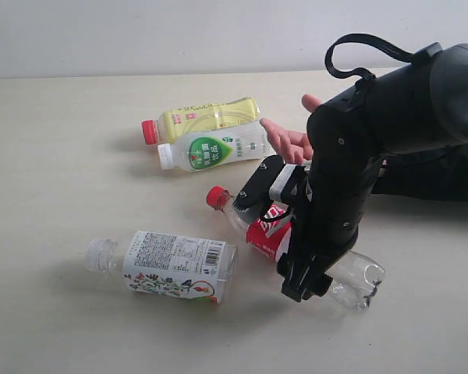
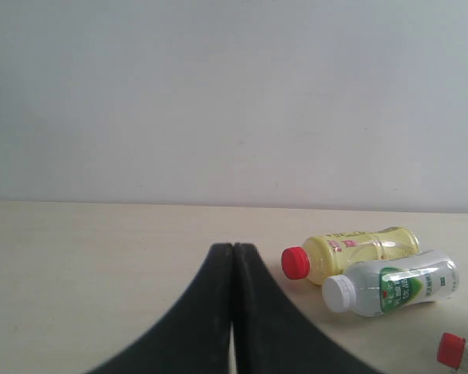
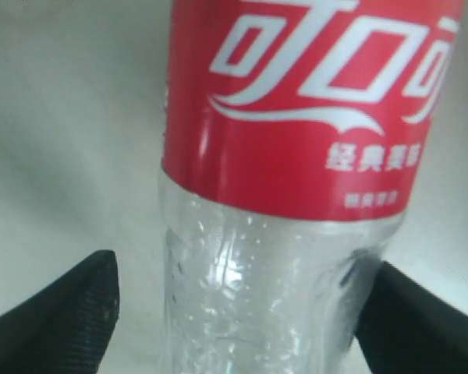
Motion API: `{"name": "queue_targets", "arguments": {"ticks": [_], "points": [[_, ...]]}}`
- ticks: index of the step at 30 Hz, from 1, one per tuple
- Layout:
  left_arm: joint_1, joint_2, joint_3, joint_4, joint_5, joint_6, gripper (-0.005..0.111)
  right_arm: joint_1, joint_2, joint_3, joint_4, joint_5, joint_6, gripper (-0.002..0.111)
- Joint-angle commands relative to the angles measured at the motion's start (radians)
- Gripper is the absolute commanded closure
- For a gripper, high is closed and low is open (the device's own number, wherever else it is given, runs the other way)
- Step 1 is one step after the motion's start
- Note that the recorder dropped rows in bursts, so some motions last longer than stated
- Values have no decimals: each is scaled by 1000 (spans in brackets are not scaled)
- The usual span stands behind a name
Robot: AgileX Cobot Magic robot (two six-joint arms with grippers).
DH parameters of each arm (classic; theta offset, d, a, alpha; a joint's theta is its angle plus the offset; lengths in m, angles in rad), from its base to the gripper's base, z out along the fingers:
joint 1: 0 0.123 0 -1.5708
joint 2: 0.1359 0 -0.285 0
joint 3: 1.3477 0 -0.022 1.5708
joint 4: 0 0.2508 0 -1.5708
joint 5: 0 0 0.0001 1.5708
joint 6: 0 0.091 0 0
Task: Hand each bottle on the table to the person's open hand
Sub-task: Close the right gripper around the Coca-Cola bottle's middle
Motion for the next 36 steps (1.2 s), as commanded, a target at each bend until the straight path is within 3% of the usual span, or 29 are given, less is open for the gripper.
{"name": "queue_targets", "arguments": {"ticks": [1, 6, 9, 14, 20, 36], "points": [[3, -5, 4, 2, 2, -3, 107, 4, 1, -6, -9, -23, 19, 32], [3, -5, 4, 2, 2, -3, 107, 4, 7, -6, -9, -23, 23, 33], [3, -5, 4, 2, 2, -3, 107, 4, 7, -6, -9, -23, 26, 39], [3, -5, 4, 2, 2, -3, 107, 4, 7, -6, -9, -19, 29, 79], [3, -5, 4, 2, 2, -3, 107, 4, 7, -6, -9, -19, 29, 107], [3, -5, 4, 2, 2, -3, 107, 4, -27, -8, -7, -15, 45, 108]]}}
